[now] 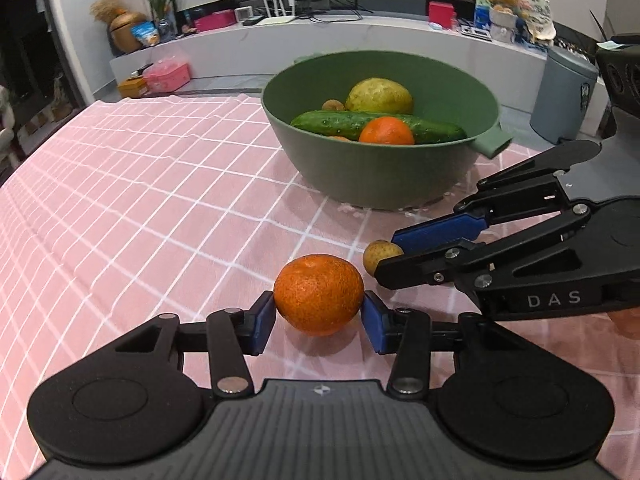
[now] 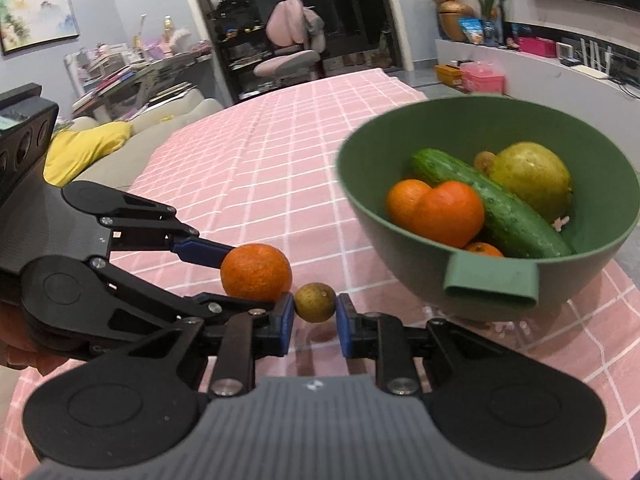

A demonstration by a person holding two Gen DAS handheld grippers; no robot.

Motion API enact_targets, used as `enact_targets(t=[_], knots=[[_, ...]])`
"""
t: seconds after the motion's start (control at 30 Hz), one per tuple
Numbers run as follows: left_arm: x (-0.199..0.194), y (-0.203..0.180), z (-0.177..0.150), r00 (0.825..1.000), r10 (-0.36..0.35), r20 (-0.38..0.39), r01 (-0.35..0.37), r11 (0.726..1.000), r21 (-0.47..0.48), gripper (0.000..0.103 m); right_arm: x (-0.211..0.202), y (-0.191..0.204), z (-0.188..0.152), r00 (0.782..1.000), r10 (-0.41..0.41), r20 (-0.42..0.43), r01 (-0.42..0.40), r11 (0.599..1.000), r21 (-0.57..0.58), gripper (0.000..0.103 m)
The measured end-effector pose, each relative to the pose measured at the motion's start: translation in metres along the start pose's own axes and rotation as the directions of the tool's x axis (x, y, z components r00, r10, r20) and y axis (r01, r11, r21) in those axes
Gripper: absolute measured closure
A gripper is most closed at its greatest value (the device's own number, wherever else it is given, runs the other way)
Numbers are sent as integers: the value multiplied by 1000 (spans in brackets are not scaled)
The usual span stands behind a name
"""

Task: Organize fruits
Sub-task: 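Grasp the last brown kiwi with the right tool while the left tool grasps an orange, then lower the kiwi and orange into the colander and open both tools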

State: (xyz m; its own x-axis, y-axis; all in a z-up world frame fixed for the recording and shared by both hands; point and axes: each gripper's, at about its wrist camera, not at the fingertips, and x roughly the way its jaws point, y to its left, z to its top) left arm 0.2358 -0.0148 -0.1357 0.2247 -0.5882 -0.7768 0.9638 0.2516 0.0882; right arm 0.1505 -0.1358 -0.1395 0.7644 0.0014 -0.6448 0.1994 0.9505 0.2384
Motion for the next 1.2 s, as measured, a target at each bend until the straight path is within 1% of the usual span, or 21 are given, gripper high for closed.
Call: enact_targets(t=[0.07, 0.13, 0.2, 0.27, 0.3, 0.37, 0.43, 0.5, 0.6, 0.67, 0.7, 0.87, 0.97, 1.1, 1.2], knots=[[-16, -4, -2, 1000, 21, 7, -21, 1000, -14, 50, -9, 4, 2, 1000, 17, 0, -17, 1000, -20, 84], [-33, -8, -2, 998, 62, 18, -62, 997, -40, 50, -21, 8, 6, 999, 34, 3, -34, 999, -35, 84], [-51, -14, 1, 993, 115, 32, -112, 989, -93, 50, -35, 13, 14, 998, 57, 3, -57, 997, -54, 84], [-69, -20, 5, 986, 162, 47, -153, 976, -158, 50, -48, 17, 25, 996, 84, -9, -84, 993, -80, 84], [-78, -24, 9, 979, 197, 45, -184, 962, -201, 50, -53, 19, 32, 995, 96, -19, -97, 990, -99, 84], [-94, -31, 15, 967, 251, 37, -229, 927, -297, 50, -67, 22, 49, 994, 107, -32, -110, 984, -143, 84], [-106, -41, 22, 955, 297, 20, -266, 881, -392, 50, -80, 21, 66, 993, 111, -37, -116, 976, -186, 84], [-115, -53, 33, 944, 331, -3, -295, 837, -461, 50, -93, 18, 83, 993, 108, -49, -116, 966, -231, 84], [-121, -71, 50, 928, 367, -60, -345, 788, -511, 50, -107, 8, 102, 993, 94, -71, -110, 955, -277, 84], [-121, -81, 60, 922, 373, -104, -367, 757, -541, 50, -116, -1, 108, 994, 83, -76, -102, 951, -293, 84], [-121, -86, 64, 922, 370, -115, -369, 746, -555, 50, -119, -6, 109, 994, 79, -74, -97, 952, -291, 84], [-122, -102, 80, 919, 372, -131, -376, 730, -570, 50, -134, -28, 114, 995, 71, -71, -87, 964, -251, 84], [-122, -110, 87, 918, 376, -124, -376, 729, -572, 50, -142, -38, 117, 996, 70, -64, -83, 968, -238, 84], [-114, -117, 100, 920, 371, -130, -377, 741, -555, 50, -144, -50, 119, 994, 70, -79, -86, 971, -222, 84], [-103, -115, 112, 922, 367, -125, -375, 764, -525, 50, -136, -63, 126, 988, 83, -130, -110, 971, -212, 84]])
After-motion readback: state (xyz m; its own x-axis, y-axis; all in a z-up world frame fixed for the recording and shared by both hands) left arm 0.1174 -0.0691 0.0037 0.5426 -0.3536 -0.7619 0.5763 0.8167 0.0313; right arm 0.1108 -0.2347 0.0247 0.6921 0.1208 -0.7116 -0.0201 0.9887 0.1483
